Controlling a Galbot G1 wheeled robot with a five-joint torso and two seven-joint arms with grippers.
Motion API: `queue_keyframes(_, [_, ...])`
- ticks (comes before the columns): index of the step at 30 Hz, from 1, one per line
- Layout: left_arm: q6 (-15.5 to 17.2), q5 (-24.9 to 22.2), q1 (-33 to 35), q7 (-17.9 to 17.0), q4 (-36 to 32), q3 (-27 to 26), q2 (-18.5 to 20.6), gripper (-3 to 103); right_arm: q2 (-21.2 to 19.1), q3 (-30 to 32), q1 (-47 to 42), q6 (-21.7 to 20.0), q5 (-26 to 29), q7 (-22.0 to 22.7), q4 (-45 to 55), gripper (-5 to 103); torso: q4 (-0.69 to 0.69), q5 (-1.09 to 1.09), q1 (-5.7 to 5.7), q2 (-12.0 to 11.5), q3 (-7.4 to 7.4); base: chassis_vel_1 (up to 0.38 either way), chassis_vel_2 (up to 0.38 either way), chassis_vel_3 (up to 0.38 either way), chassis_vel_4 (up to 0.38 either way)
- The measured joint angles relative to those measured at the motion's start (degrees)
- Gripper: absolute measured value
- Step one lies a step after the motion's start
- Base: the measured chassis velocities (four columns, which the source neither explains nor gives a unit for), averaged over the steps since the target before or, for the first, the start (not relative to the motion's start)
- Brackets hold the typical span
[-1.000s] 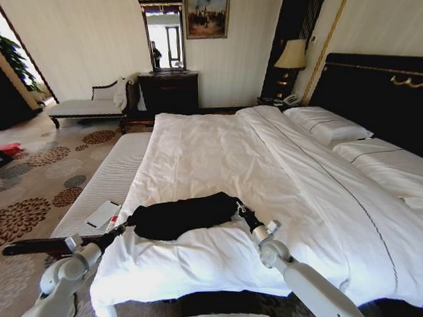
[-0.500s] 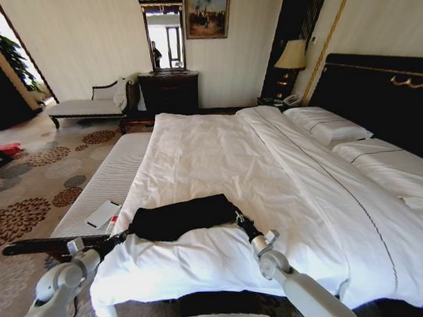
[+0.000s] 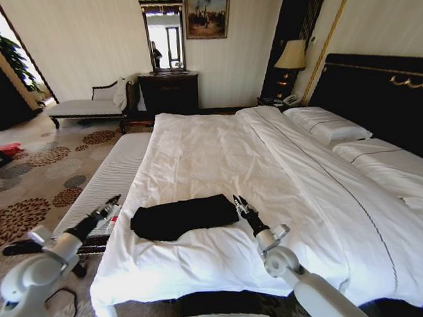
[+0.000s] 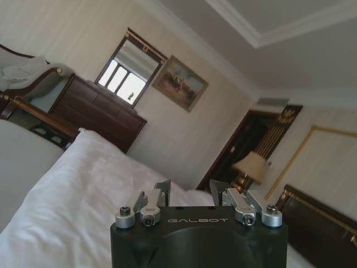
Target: Fold the clothes on the bed.
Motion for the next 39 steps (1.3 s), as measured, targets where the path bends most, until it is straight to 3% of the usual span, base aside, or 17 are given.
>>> queue_keyframes(1, [0.5, -2.2, -1.3, -2.5, -0.6, -0.4, -0.2, 42, -0.1, 0.2, 1.4, -1.3, 0.7, 2.2, 0.1, 56, 0.00, 0.00, 0.00, 0.0, 0.00, 0.000, 0.000, 0.000, 0.000])
queue_keyframes(2, [0.7, -3.6, -2.9, -5.4, -0.7, -0.1, -0.4, 52, -0.1, 0.2, 3.4, -3.5, 2.4, 5.0, -0.2, 67, 0.00, 0.00, 0.00, 0.0, 0.00, 0.000, 0.000, 0.000, 0.000])
queue_keyframes(4, [0.8, -4.0, -3.8, -6.9, -0.7, 0.4, -0.5, 52, -0.2, 0.1, 4.5, -5.1, 4.0, 6.4, -0.6, 67, 0.00, -0.01, 0.00, 0.0, 0.00, 0.000, 0.000, 0.000, 0.000])
queue_keyframes(5, [1.9, -4.0, -5.2, -9.6, -0.3, 1.9, -0.4, 64, -0.5, -0.7, 6.6, -8.4, 7.6, 8.8, -1.2, 73, -0.01, -0.01, 0.00, 0.0, 0.01, 0.000, 0.000, 0.000, 0.000])
queue_keyframes(6, [2.8, -3.5, -5.9, -10.9, -0.2, 3.1, -0.1, 64, -0.7, -1.3, 7.8, -10.1, 10.0, 9.8, -1.5, 78, -0.01, -0.02, 0.01, 0.0, 0.02, 0.000, 0.000, 0.000, 0.000])
queue_keyframes(7, [2.8, -3.5, -5.9, -10.9, -0.2, 3.1, -0.1, 64, -0.7, -1.3, 7.8, -10.1, 10.0, 9.8, -1.5, 78, -0.01, -0.02, 0.01, 0.0, 0.02, 0.000, 0.000, 0.000, 0.000])
queue_keyframes(10, [4.3, -2.7, -8.3, -12.8, -1.7, 5.0, 1.7, 79, -1.8, -3.3, 11.3, -16.0, 16.6, 12.0, -2.8, 94, -0.02, -0.02, 0.01, 0.0, 0.02, 0.000, 0.000, 0.000, 0.000])
queue_keyframes(11, [4.3, -2.7, -8.3, -12.8, -1.7, 5.0, 1.7, 79, -1.8, -3.3, 11.3, -16.0, 16.6, 12.0, -2.8, 94, -0.02, -0.02, 0.01, 0.0, 0.02, 0.000, 0.000, 0.000, 0.000])
queue_keyframes(14, [4.5, -3.7, -10.5, -13.7, -6.7, 5.0, 2.4, 96, -2.1, -5.9, 13.7, -19.1, 19.6, 13.6, -5.7, 99, -0.01, 0.00, 0.00, 0.0, 0.01, 0.000, 0.000, 0.000, 0.000])
queue_keyframes(21, [5.2, -4.7, -10.3, -14.6, -14.2, 4.4, 1.9, 100, -2.0, -6.5, 13.9, -22.5, 24.3, 15.5, -7.9, 100, -0.02, 0.00, 0.00, 0.0, 0.00, 0.000, 0.000, 0.000, 0.000])
queue_keyframes(33, [5.6, -4.3, -9.6, -15.5, -14.3, 5.9, -0.4, 100, -0.3, -6.1, 14.3, -22.9, 24.7, 12.9, -14.0, 100, -0.01, -0.01, 0.00, 0.0, 0.01, 0.000, 0.000, 0.000, 0.000])
queue_keyframes(39, [5.7, -3.5, -9.6, -15.6, -13.7, 6.8, -0.7, 100, 1.2, -5.9, 13.1, -22.8, 27.0, 13.0, -12.5, 100, -0.02, -0.01, 0.00, 0.0, 0.01, 0.000, 0.000, 0.000, 0.000])
